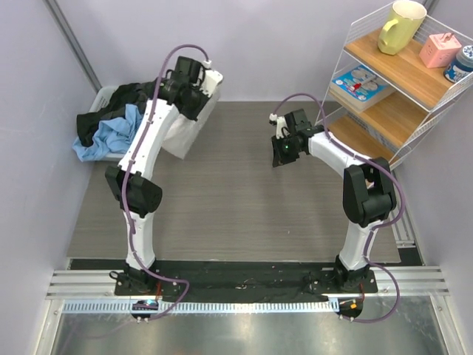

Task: Fold and stack the long sleeve shirts
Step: Fold the shirt

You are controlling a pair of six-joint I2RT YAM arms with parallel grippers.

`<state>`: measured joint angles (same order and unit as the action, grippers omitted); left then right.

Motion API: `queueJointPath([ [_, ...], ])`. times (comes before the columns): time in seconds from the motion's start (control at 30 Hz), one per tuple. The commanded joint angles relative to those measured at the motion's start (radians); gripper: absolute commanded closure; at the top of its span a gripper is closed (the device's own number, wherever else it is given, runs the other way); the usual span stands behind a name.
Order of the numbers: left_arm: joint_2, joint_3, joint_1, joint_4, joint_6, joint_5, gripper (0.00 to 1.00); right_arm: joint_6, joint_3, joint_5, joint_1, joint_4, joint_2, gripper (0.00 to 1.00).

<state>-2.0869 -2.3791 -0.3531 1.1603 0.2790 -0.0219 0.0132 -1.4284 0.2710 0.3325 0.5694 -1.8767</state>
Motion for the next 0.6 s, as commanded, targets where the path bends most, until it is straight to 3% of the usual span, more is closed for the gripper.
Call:
queueJointPath([
  [0.0,0.014,0.138,-0.145,-0.011,0.392,-0.286,1.00,-0.010,0.017,0.016,-0.012,-0.009,0.054,0.88],
  [0.03,0.031,0.188,-0.199,-0.093,0.422,-0.344,1.00,-0.010,0.031,0.020,-0.016,-0.012,0.054,0.88],
  [0.13,-0.024,0.329,-0.318,-0.143,0.453,-0.459,1.00,-0.054,0.075,0.045,-0.050,-0.023,0.068,0.89],
  [0.33,-0.068,0.636,-0.515,-0.208,0.195,-0.419,1.00,-0.049,0.204,0.068,-0.151,-0.008,0.171,0.89],
  [0.43,-0.070,0.679,-0.590,-0.205,0.082,-0.354,1.00,-0.018,0.238,0.062,-0.174,0.012,0.223,0.89],
  [0.57,-0.108,0.618,-0.618,-0.154,-0.047,-0.257,1.00,0.014,0.250,0.063,-0.187,0.033,0.255,0.89],
])
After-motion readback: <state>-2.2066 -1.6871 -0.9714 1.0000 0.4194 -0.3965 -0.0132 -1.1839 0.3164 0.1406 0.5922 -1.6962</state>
